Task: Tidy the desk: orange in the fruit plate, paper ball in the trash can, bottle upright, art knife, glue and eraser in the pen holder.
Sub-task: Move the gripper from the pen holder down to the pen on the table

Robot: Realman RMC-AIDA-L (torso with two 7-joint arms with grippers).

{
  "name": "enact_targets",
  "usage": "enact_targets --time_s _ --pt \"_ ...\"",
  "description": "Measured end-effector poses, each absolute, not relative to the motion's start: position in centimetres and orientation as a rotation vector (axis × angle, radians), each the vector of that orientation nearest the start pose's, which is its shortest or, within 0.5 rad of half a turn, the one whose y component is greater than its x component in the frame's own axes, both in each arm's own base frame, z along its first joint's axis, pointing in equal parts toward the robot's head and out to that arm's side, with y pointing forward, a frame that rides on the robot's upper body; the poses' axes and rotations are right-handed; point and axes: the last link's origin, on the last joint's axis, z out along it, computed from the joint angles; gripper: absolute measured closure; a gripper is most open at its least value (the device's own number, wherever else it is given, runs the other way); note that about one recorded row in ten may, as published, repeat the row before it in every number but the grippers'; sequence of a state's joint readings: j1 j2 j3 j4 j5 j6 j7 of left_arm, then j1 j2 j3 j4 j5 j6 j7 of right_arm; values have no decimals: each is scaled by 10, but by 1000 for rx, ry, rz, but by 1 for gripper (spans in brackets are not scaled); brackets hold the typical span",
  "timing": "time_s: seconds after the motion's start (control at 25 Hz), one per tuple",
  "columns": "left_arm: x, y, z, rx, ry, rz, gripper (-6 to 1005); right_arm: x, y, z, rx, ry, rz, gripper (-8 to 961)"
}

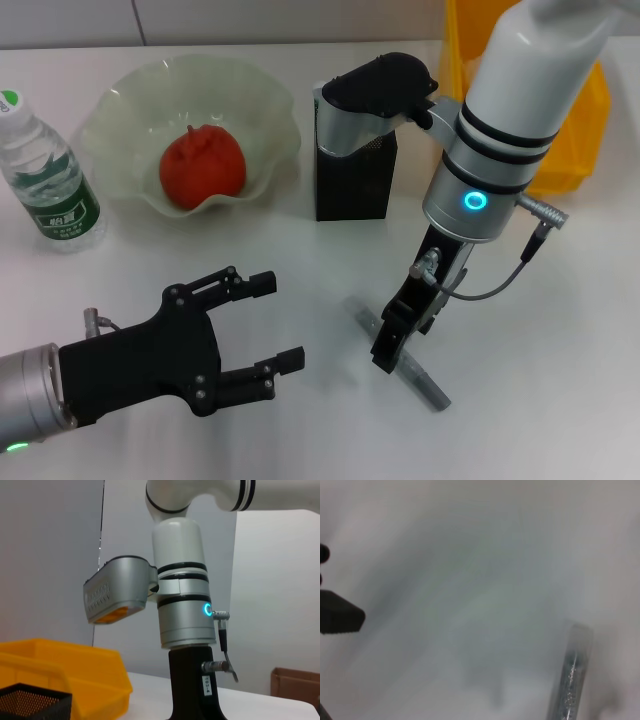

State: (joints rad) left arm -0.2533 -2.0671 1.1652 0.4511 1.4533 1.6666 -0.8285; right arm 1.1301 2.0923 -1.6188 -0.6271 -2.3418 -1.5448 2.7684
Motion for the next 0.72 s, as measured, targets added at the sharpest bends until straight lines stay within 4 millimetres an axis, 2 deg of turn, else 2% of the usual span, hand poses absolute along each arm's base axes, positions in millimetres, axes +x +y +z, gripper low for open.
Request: enact_targets --time_s 0.4,0.56,0.72 --pt "-283 226 -44 -2685 -300 -1044 197 125 353 -95 -2734 1180 -949 302" --pt "-283 226 -44 -2684 -300 -1043 197 126 350 -99 -2747 1164 -956 534" --pt "-284 227 -45 -2681 -305 -1033 197 126 348 -103 -2748 1135 -975 537"
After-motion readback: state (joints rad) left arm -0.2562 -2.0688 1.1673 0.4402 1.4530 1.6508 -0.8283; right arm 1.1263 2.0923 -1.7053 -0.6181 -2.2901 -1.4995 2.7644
